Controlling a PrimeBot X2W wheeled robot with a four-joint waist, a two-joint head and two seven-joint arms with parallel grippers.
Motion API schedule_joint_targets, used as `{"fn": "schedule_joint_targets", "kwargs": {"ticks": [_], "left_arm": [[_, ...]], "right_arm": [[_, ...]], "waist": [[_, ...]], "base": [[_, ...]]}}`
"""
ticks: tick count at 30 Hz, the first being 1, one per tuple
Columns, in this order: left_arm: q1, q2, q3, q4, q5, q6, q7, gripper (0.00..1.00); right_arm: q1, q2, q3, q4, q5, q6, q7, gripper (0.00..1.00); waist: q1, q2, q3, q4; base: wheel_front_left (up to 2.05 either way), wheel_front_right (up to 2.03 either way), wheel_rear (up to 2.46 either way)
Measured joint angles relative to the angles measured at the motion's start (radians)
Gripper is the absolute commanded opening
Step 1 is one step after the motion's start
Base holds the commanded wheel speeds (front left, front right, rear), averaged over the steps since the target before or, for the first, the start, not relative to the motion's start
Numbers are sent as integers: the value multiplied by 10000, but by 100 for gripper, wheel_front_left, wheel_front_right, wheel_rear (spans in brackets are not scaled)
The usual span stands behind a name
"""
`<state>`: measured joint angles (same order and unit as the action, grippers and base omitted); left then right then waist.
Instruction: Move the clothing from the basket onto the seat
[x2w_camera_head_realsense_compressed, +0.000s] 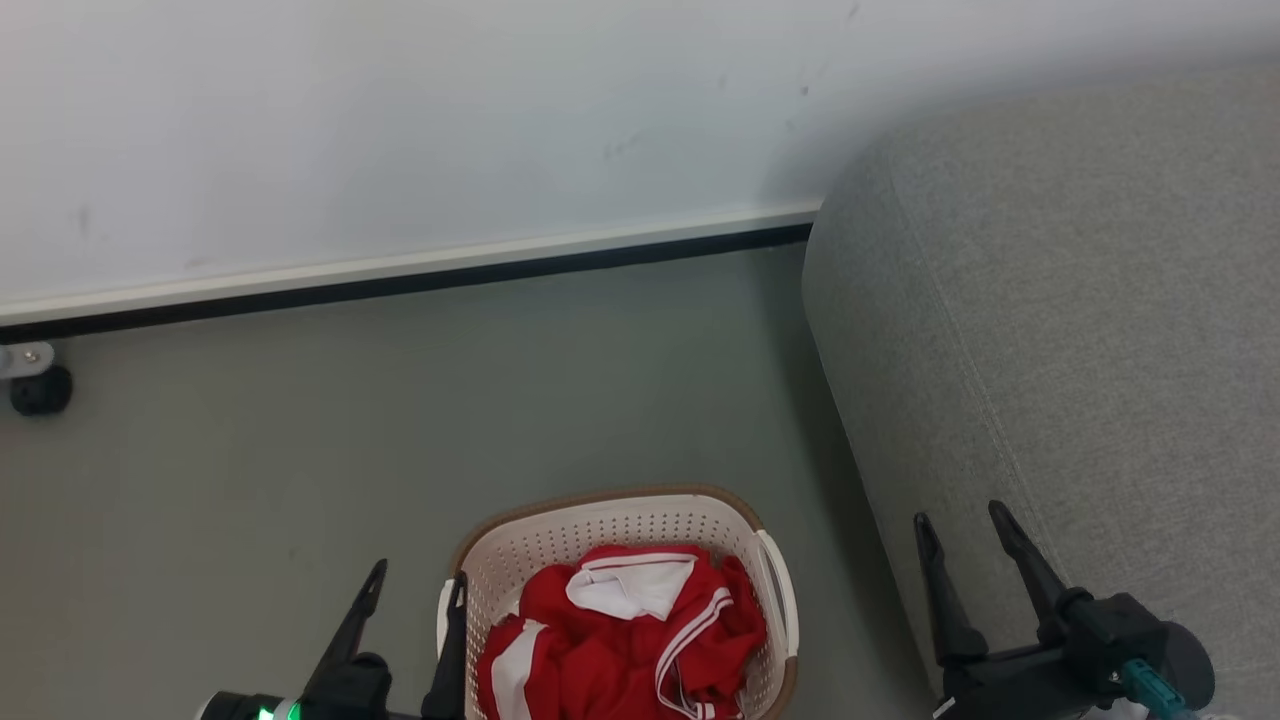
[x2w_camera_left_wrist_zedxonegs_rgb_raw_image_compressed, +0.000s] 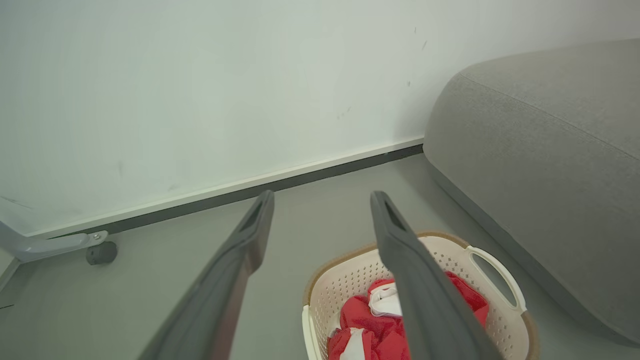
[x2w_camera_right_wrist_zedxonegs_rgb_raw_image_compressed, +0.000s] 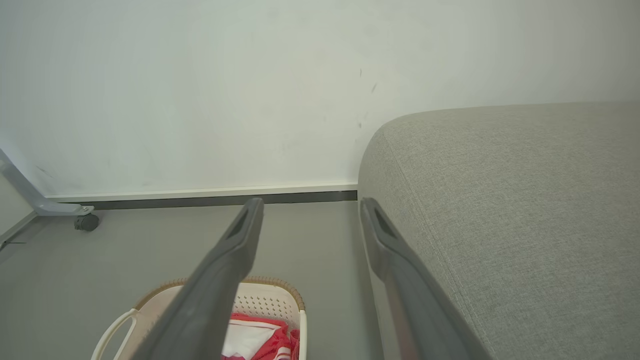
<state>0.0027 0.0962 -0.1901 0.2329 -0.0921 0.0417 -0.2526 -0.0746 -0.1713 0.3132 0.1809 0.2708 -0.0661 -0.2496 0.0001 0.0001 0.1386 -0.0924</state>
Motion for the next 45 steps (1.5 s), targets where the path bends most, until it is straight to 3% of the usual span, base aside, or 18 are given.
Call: {"fn": "schedule_joint_targets", "kwargs": {"ticks": [11,23,45], "left_arm": [[-1674,-115,-1174,1687,725,-604,330,100],[-3313,-178,-1965,3156,1446,-1124,765,100],[-6030,295,-2476,4684,2447,-1388,1367,100]], "right_arm": [[-520,-159,-405,-782,-96,-104,-31,100],[-1298,173,-307,-1783,-255,-130,-71,100],[-2080,506,-562,-2922,-355,-130,-73,100]], "waist": [[1,1,1402,-342],[1,1,2956,-815],[0,1,5738,-1531]], "base": [[0,0,0],[0,0,0],[0,0,0]]}}
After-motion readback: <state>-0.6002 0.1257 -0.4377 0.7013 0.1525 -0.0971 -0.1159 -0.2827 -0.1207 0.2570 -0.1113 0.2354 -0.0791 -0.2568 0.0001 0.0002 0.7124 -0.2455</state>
